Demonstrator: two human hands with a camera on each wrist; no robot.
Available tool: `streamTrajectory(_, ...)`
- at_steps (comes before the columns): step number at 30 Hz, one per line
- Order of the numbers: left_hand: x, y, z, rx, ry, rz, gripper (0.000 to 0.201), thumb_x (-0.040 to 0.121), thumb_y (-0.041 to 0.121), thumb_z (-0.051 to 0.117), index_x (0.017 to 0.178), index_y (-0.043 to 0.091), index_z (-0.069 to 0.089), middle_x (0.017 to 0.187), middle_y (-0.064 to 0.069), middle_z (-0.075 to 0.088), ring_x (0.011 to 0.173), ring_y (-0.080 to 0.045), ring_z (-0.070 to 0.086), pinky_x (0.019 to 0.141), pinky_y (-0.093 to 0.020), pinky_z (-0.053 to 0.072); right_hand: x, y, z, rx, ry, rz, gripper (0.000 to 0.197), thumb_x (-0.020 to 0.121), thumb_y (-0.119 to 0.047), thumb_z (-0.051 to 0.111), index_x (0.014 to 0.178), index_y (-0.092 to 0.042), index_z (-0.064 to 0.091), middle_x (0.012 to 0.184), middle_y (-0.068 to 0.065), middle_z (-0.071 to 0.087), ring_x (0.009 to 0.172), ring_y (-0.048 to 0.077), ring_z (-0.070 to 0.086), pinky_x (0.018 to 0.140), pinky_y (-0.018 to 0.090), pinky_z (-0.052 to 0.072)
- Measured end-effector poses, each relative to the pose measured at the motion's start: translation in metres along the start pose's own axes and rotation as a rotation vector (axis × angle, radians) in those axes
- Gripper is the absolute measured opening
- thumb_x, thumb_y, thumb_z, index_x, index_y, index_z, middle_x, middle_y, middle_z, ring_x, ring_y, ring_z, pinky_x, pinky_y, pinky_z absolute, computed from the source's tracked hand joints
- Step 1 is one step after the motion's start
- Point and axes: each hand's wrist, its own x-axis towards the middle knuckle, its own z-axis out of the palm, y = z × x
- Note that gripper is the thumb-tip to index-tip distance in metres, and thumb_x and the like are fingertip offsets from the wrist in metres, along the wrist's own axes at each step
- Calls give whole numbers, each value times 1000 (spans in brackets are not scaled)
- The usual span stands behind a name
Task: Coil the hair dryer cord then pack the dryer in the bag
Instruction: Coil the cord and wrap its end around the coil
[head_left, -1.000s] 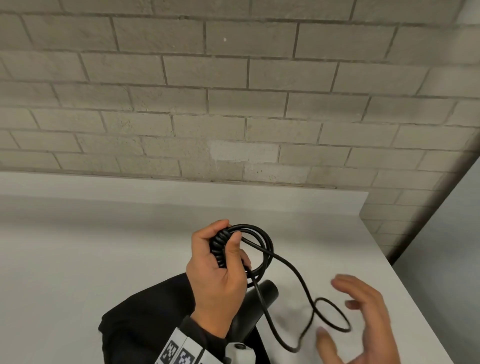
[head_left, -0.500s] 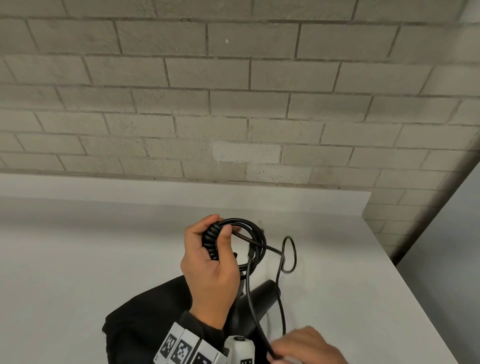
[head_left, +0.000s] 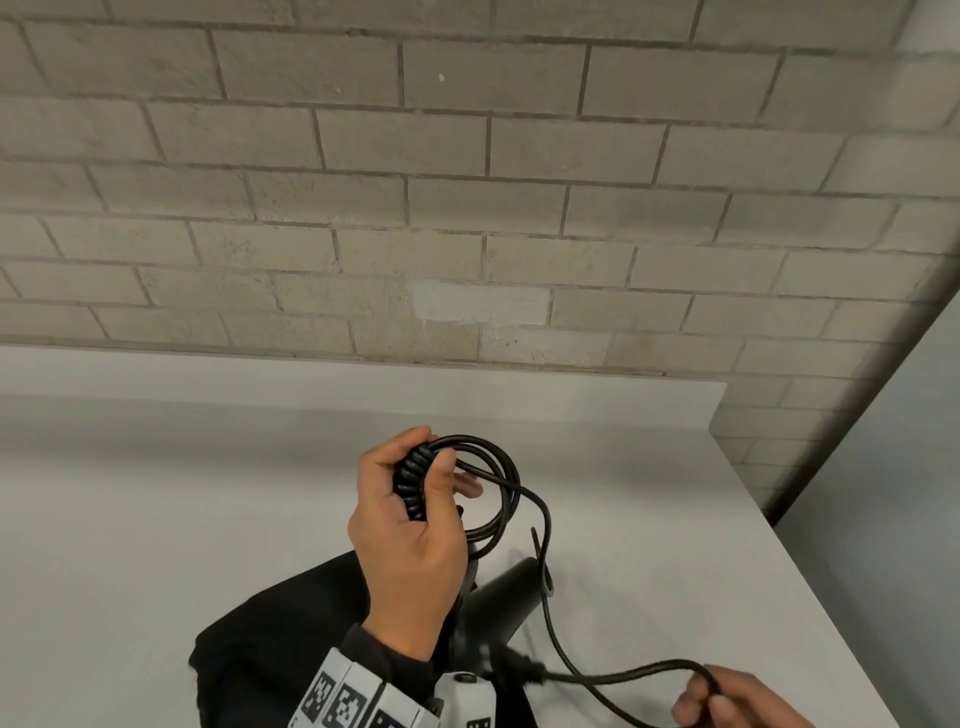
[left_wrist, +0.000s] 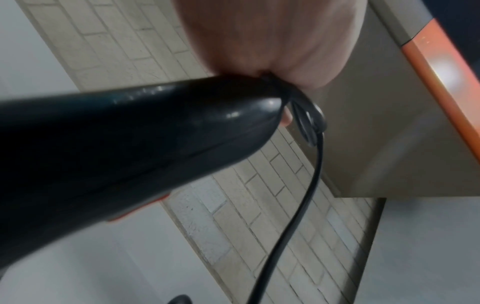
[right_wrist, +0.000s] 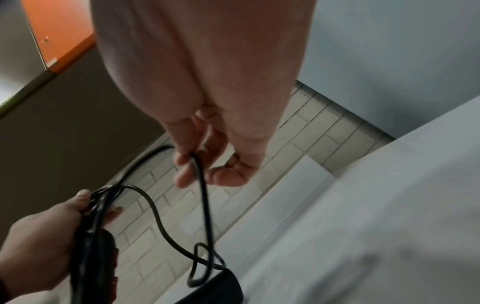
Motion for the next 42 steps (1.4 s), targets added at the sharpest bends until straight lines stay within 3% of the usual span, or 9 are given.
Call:
streamTrajectory(2, -2, 1, 1, -5, -17, -1, 16, 93, 25, 55, 109, 26, 50, 80, 15, 69, 64, -13, 70, 67, -37, 59, -11, -8, 2, 6, -114, 83, 34, 105, -11, 31, 134, -18, 47, 131, -17, 57, 111, -6, 57, 91, 7, 35)
streamTrajectory(4, -5, 2, 2, -17, -25, 2, 17, 93, 23, 55, 109, 26, 51, 81, 15, 68, 64, -13, 70, 67, -35, 58, -1, -22, 14, -255, 97, 329, 30, 96, -22, 56, 109, -49, 62, 100, -25, 70, 83, -8, 67, 72, 0, 47)
streamTrajectory(6, -7, 2, 4, -28, -40, 15, 17, 93, 25, 55, 110, 27, 51, 81, 13, 68, 64, -11, 70, 67, -26, 57, -4, -40, 28, -365, 473, 458, 62, 80, 0, 71, 93, -61, 61, 87, -21, 70, 83, -7, 64, 68, -1, 46)
streamTrajectory(10, -11, 4, 4, -62, -55, 20, 18, 92, 27, 55, 109, 31, 51, 76, 5, 69, 65, -10, 70, 68, -14, 51, 41, -80, 58, -386, 613, 348, 42, 76, -15, 61, 95, -52, 62, 103, -20, 63, 93, 0, 59, 77, 3, 43)
streamTrajectory(13, -11, 5, 3, -67, -59, 17, 19, 91, 27, 55, 108, 33, 51, 75, 4, 69, 65, -10, 70, 68, -13, 51, 70, -107, 71, -321, 520, 222, 30, 79, -20, 62, 100, -42, 63, 108, -19, 64, 97, 2, 60, 80, 5, 42)
streamTrajectory(19, -10, 5, 0, -52, -66, 17, 18, 91, 28, 55, 109, 31, 52, 78, 10, 69, 65, -10, 70, 66, -17, 53, 102, -124, 78, -177, 46, 353, 46, 87, -47, 48, 129, -56, 33, 126, -37, 49, 124, -13, 43, 97, 16, 36)
streamTrajectory(24, -10, 6, -2, -54, -62, 20, 21, 93, 20, 59, 110, 31, 51, 80, 12, 69, 67, -11, 70, 68, -18, 54, 114, -132, 76, -289, 120, 131, 21, 94, -33, 55, 112, -45, 54, 95, -16, 57, 92, 7, 60, 77, 11, 46)
streamTrajectory(28, -10, 6, -1, -68, -51, 18, 33, 90, 7, 59, 113, 28, 46, 89, 16, 67, 66, -7, 69, 68, -13, 52, 126, -142, 68, -460, 165, -91, 18, 87, -19, 65, 104, -22, 68, 87, -14, 55, 80, -4, 56, 70, 4, 37)
streamTrajectory(42, -15, 11, -5, -100, -243, 130, 24, 92, 47, 59, 113, 48, 48, 83, 9, 68, 63, -7, 71, 60, -26, 57, 181, -167, 49, -350, 160, -223, 11, 82, -10, 72, 93, -13, 73, 81, -9, 60, 72, -5, 53, 66, 5, 35)
